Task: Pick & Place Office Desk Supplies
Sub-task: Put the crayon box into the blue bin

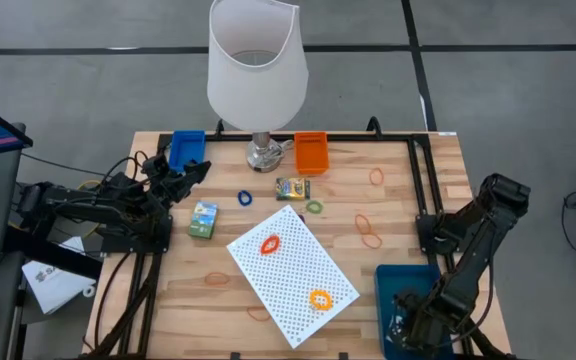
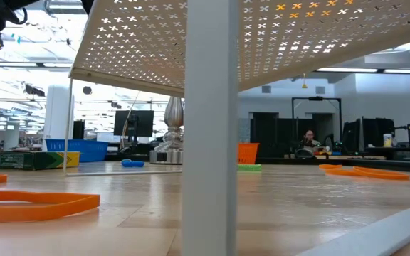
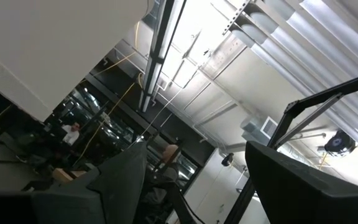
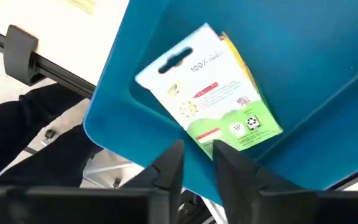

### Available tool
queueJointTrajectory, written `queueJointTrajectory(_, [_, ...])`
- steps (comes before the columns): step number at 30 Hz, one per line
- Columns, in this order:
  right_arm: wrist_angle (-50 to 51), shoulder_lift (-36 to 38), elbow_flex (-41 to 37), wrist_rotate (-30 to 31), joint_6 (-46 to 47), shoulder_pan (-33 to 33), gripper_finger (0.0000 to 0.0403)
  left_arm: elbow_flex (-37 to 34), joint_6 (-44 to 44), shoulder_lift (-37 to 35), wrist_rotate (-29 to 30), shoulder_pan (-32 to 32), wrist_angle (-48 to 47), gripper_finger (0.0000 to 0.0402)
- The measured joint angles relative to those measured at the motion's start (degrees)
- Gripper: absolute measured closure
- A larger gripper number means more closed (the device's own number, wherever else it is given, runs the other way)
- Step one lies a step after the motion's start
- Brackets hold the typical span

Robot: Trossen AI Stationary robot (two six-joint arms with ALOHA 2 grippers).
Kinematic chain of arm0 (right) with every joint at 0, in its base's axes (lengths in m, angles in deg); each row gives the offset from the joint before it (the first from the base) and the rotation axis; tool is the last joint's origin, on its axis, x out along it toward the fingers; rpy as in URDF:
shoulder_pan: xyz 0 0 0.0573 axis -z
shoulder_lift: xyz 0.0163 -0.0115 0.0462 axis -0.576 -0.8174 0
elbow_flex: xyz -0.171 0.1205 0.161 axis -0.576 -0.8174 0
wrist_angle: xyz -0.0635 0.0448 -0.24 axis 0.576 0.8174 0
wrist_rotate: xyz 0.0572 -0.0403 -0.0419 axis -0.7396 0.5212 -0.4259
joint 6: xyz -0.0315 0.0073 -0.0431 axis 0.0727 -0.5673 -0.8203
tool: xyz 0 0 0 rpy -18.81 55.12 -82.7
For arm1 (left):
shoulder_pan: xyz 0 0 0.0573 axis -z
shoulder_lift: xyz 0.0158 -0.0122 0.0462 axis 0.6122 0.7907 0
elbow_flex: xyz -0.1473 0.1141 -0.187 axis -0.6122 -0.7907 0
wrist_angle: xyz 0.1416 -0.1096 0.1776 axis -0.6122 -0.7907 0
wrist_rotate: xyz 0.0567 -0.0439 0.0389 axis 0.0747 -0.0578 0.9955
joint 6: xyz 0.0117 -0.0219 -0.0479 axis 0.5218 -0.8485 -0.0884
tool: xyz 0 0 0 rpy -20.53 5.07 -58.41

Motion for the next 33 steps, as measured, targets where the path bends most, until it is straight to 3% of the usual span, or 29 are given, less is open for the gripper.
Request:
queueJointTrajectory(7, [-1.3,0.1,0.0,1.7,-0.1,0.0,0.0243,0.0,0.0,0.0,-0.1,0.0,0.0,0.0133])
queueJointTrajectory(14, [4.2,3.2,0.0,9.2,0.1,2.5,0.0216,0.0,-0.5,0.0,-0.2,0.0,0.1,0.0133])
queueJointTrajectory(17, [8.8,7.7,0.0,15.2,0.2,3.9,0.0216,0.0,-0.8,0.0,1.1,0.0,0.1,0.0133])
queueJointTrajectory(25, [15.3,20.8,0.0,38.0,-1.1,8.8,0.0215,0.0,2.0,-0.1,5.4,0.0,-1.4,0.0133])
queueJointTrajectory(29, [12.8,25.5,0.0,41.3,-10.2,14.3,0.0215,0.1,1.6,-1.7,8.7,0.0,-9.7,0.0133])
queueJointTrajectory(33, [11.2,28.4,0.0,41.2,-18.9,20.1,0.0215,5.5,-2.2,-3.3,13.3,-0.6,-34.7,0.0133])
